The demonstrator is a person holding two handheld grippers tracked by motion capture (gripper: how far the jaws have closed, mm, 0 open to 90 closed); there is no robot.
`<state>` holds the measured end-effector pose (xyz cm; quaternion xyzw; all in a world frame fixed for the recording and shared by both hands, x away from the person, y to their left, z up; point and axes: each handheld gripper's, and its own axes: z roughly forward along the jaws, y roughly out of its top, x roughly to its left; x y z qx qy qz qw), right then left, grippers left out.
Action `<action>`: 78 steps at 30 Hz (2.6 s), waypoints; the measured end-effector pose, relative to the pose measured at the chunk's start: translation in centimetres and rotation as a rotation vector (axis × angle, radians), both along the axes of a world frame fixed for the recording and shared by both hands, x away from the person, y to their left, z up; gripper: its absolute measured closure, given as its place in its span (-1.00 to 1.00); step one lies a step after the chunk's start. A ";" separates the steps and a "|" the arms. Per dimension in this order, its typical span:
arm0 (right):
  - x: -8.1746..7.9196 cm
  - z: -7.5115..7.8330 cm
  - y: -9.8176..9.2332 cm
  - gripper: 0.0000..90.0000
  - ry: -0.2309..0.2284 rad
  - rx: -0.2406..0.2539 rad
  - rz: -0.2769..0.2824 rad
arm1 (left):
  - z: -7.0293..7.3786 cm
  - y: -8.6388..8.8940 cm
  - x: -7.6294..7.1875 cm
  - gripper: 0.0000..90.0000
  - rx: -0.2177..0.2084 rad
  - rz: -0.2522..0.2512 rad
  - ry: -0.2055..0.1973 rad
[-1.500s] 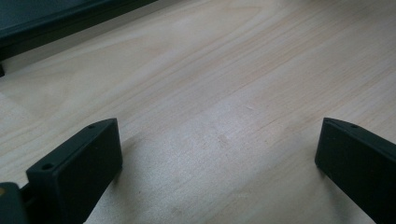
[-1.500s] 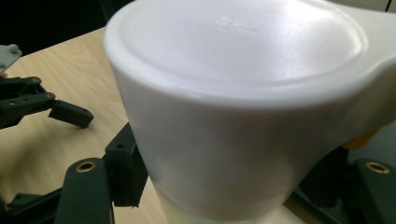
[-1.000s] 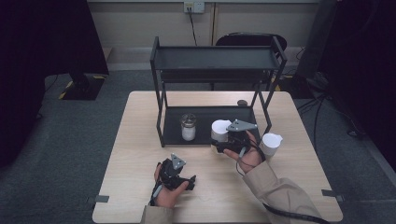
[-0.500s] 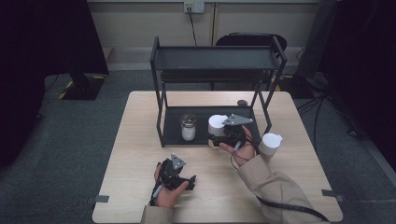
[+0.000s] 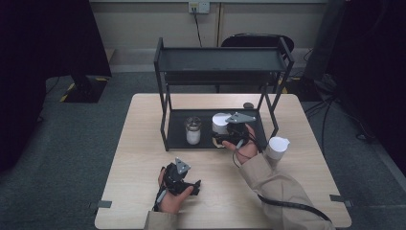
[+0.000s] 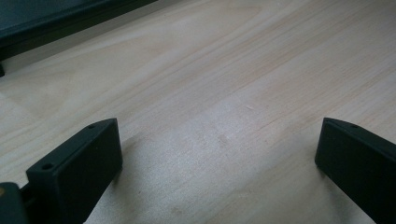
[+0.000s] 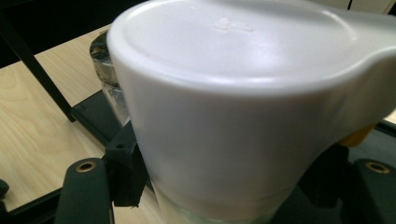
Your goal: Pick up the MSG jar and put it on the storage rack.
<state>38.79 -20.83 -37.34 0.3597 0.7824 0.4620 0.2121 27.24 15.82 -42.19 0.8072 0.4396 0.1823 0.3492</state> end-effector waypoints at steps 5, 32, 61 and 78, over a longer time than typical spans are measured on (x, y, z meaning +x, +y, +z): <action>0.6 -0.2 0.4 -0.33 -0.001 0.001 -0.005 | 0.0 0.0 0.0 -1.00 0.000 0.000 0.000; 3.1 -0.6 1.5 -0.33 -0.002 -0.009 -0.017 | 0.0 0.0 0.0 -1.00 0.000 0.000 0.000; 4.7 -1.3 1.7 -0.33 -0.006 -0.005 -0.035 | 0.0 0.0 0.0 -1.00 0.000 0.000 0.000; 5.2 -2.0 1.7 -0.33 -0.013 -0.009 -0.037 | 0.0 0.0 0.0 -1.00 -0.004 0.002 -0.001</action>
